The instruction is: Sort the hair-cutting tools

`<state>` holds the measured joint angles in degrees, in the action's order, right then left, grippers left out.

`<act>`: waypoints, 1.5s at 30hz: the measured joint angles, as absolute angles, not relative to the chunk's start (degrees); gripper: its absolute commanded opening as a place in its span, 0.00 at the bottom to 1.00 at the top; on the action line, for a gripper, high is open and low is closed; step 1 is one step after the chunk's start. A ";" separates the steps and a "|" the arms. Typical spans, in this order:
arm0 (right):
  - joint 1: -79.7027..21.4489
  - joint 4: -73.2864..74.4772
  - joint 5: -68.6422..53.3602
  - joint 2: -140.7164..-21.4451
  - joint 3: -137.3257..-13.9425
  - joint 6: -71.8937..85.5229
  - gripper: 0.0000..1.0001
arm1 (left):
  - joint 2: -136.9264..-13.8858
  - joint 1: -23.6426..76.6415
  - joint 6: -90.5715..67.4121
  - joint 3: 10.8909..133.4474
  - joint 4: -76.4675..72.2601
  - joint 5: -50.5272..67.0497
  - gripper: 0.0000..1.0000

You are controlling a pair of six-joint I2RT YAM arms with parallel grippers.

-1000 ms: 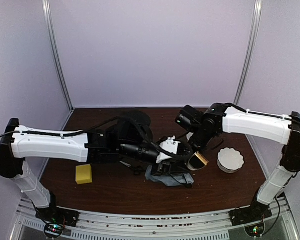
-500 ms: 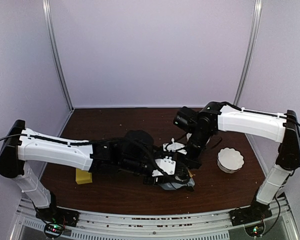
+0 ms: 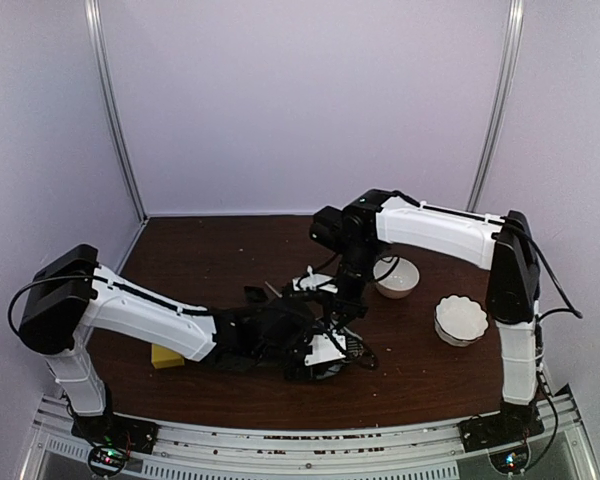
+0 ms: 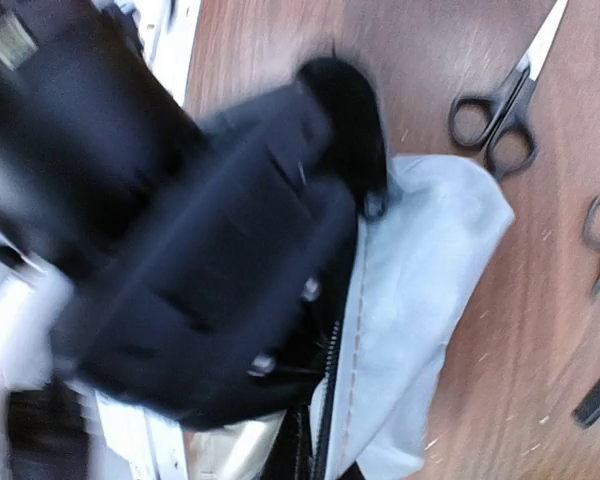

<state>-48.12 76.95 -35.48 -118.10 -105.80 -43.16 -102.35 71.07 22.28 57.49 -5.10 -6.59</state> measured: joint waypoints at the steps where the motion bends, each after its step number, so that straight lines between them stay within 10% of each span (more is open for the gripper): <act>1: -48.12 76.90 -35.55 -119.11 -107.61 -42.96 0.05 | -102.96 70.89 21.28 57.34 -5.58 -7.33 0.00; 9: -45.23 73.12 -37.91 -120.88 -111.02 -36.75 0.38 | -104.27 70.87 11.31 56.55 -10.24 -13.91 0.00; 23: -28.29 44.23 -47.88 -94.94 -66.72 -21.96 0.40 | -104.27 66.43 1.06 55.70 -14.17 -12.99 0.00; 33: -28.75 36.62 -49.52 -104.25 -67.33 -20.51 0.44 | -103.94 63.61 -2.92 55.61 -14.83 -5.93 0.00; 45: -30.11 37.87 -54.08 -105.45 -69.43 -22.15 0.00 | -103.24 62.37 -5.52 55.35 -14.74 -2.94 0.00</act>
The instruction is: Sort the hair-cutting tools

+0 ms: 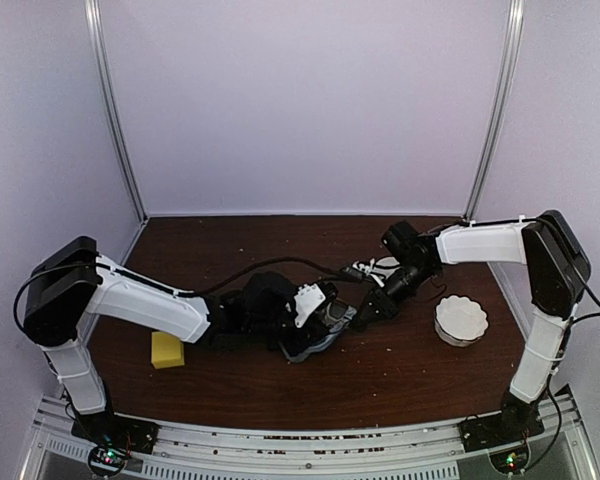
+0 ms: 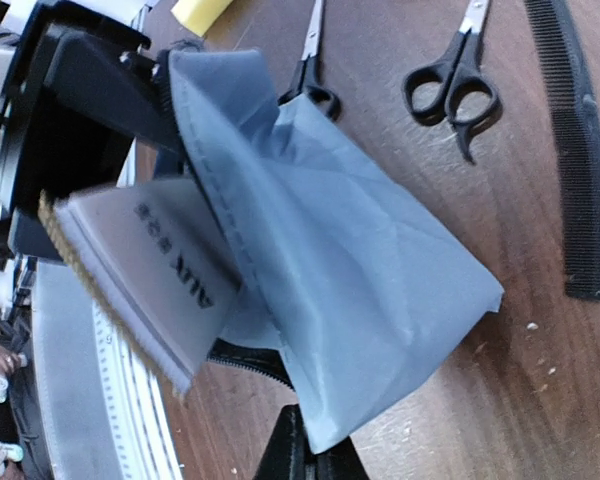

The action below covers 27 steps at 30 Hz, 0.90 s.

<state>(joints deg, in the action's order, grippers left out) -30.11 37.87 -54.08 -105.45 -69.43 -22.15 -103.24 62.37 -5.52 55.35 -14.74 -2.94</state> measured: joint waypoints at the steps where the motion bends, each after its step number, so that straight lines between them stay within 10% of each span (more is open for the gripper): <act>1: -30.11 39.22 -54.52 -105.45 -69.49 -22.79 0.00 | -102.80 62.22 -5.50 55.11 -14.39 -2.94 0.00; 27: -30.52 73.95 -60.66 -108.92 -80.38 -41.10 0.00 | -98.41 62.96 12.27 59.70 5.04 2.13 0.00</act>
<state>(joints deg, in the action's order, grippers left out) -30.52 73.95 -60.66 -108.92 -80.38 -41.10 -98.41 62.96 12.27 59.70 5.04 2.13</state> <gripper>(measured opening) 0.023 0.391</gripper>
